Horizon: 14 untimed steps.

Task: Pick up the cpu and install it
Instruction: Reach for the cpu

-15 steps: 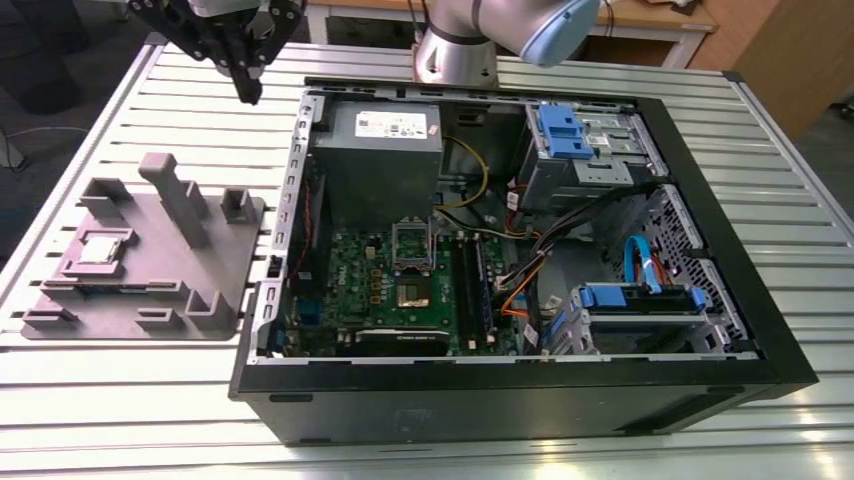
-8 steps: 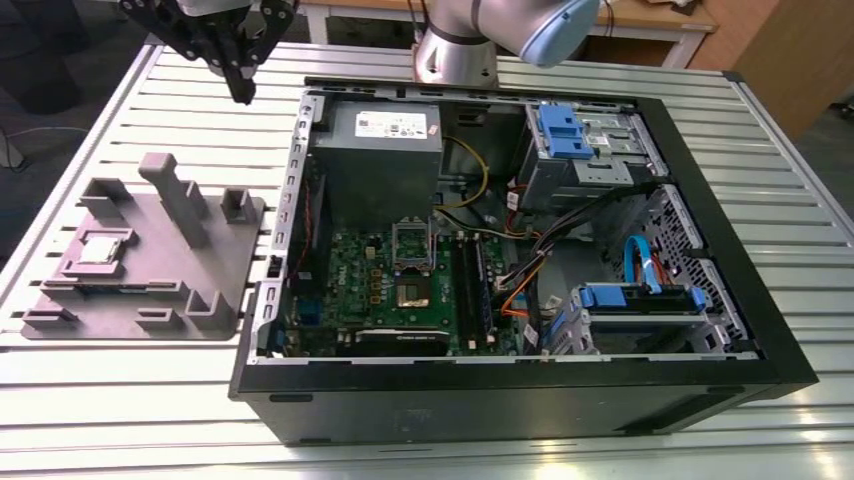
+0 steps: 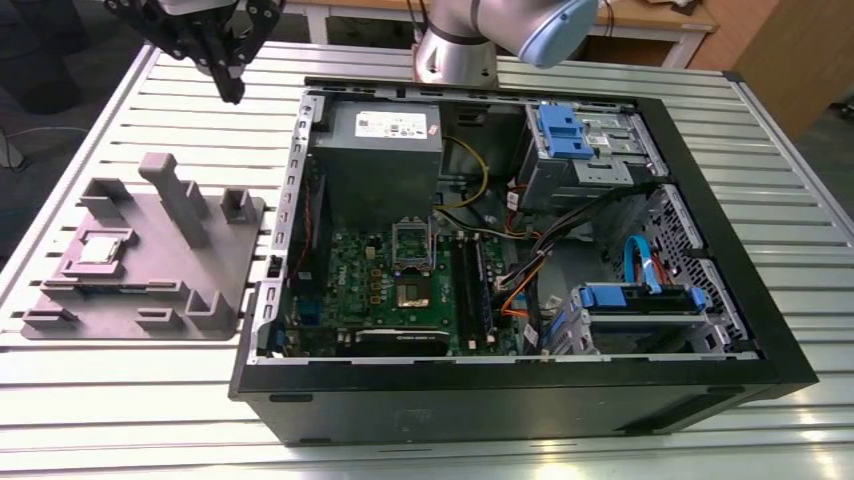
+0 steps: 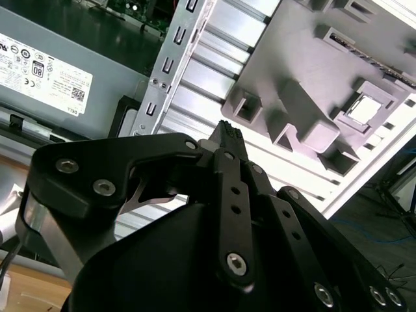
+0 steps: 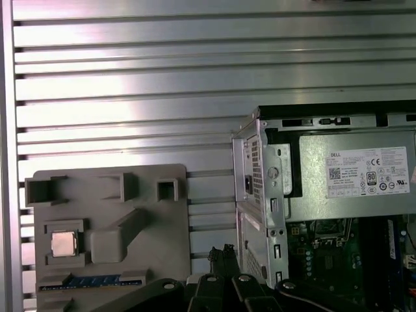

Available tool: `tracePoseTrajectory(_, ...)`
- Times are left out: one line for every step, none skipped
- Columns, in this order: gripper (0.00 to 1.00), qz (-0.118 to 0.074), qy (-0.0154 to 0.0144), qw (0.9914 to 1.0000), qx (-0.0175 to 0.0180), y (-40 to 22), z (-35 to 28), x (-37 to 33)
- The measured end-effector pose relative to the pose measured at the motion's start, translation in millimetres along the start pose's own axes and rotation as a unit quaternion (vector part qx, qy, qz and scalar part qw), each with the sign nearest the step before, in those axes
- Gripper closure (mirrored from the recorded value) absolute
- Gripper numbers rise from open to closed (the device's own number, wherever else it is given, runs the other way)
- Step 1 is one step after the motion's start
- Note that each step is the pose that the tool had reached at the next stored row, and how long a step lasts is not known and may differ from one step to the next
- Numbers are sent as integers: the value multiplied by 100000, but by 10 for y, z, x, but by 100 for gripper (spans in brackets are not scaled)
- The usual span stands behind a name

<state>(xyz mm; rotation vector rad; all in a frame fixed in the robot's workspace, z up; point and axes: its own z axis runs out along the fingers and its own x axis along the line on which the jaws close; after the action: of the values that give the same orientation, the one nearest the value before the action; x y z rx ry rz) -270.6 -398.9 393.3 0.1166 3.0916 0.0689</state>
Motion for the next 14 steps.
tracePoseTrajectory(89, -4, -17, 100000, -2, -1, 0, 12)
tracePoseTrajectory(89, -3, -31, 100000, -2, -2, -1, 24)
tracePoseTrajectory(89, -5, -46, 100000, -4, -3, -2, 36)
tracePoseTrajectory(89, -4, -56, 100000, -4, -3, -3, 48)
tracePoseTrajectory(89, -6, -68, 100000, 0, -4, -4, 59)
tracePoseTrajectory(89, -8, -87, 100000, -5, -5, -4, 72)
tracePoseTrajectory(89, -9, -102, 100000, -8, -6, -4, 83)
tracePoseTrajectory(89, -10, -119, 100000, -11, -7, -5, 95)
tracePoseTrajectory(89, -9, -136, 100000, -16, -8, -5, 108)
tracePoseTrajectory(89, -9, -149, 100000, -15, -9, -6, 121)
tracePoseTrajectory(89, -5, -166, 100000, -16, -10, -7, 133)
tracePoseTrajectory(89, -7, -183, 100000, -18, -11, -7, 145)
tracePoseTrajectory(89, -7, -199, 100000, -21, -12, -8, 158)
tracePoseTrajectory(89, -9, -214, 100000, -19, -13, -8, 170)
